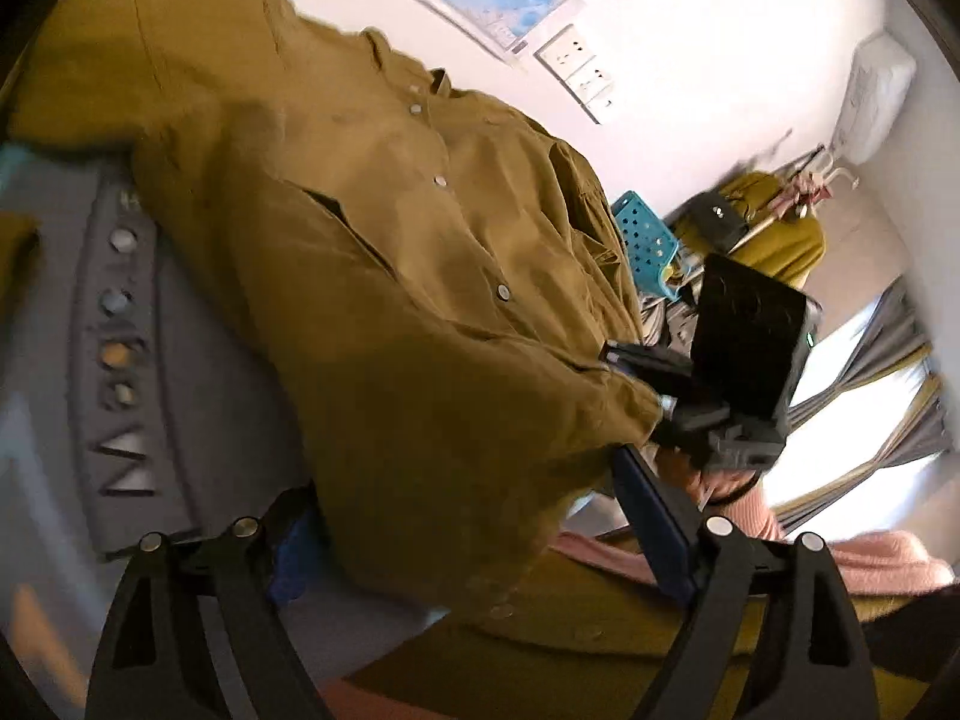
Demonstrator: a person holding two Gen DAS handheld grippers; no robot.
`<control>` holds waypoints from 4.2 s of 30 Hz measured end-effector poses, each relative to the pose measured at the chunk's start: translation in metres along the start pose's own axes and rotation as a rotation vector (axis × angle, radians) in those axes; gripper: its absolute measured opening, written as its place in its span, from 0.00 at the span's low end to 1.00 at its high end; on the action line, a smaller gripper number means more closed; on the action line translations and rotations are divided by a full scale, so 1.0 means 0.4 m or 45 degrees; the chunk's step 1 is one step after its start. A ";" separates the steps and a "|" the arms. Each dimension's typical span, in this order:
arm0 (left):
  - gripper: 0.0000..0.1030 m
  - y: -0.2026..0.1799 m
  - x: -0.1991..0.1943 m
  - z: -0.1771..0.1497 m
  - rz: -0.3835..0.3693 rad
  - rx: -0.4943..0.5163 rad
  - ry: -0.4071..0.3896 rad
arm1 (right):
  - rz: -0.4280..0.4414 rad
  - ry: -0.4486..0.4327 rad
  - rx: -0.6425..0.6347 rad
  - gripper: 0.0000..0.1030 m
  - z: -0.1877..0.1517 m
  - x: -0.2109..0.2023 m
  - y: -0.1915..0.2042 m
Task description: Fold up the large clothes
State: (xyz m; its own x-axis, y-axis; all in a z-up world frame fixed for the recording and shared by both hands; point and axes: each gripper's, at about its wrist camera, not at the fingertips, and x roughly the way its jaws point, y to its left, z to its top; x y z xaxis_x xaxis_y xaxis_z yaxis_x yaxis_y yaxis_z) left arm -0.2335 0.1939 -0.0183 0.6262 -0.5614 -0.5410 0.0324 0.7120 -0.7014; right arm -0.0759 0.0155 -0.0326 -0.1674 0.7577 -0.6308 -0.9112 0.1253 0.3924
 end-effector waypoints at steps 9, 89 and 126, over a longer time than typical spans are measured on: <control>0.19 -0.039 -0.171 -0.026 0.375 0.104 -0.096 | -0.051 -0.092 -0.008 0.60 -0.056 -0.120 0.012; 0.73 -0.245 0.281 0.320 0.338 0.616 0.154 | -0.790 -0.040 0.171 0.04 0.123 -0.824 -0.313; 0.03 -0.294 0.295 0.383 0.132 0.496 0.187 | -0.490 -0.272 0.556 0.09 0.237 -0.499 -0.644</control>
State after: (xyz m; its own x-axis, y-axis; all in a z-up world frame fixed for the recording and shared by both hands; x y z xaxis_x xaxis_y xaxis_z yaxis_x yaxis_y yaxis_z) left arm -0.0443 0.1087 0.0714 0.5250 -0.5127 -0.6794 0.2848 0.8580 -0.4274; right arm 0.2280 -0.1073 0.0558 0.2627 0.7116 -0.6516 -0.6453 0.6316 0.4297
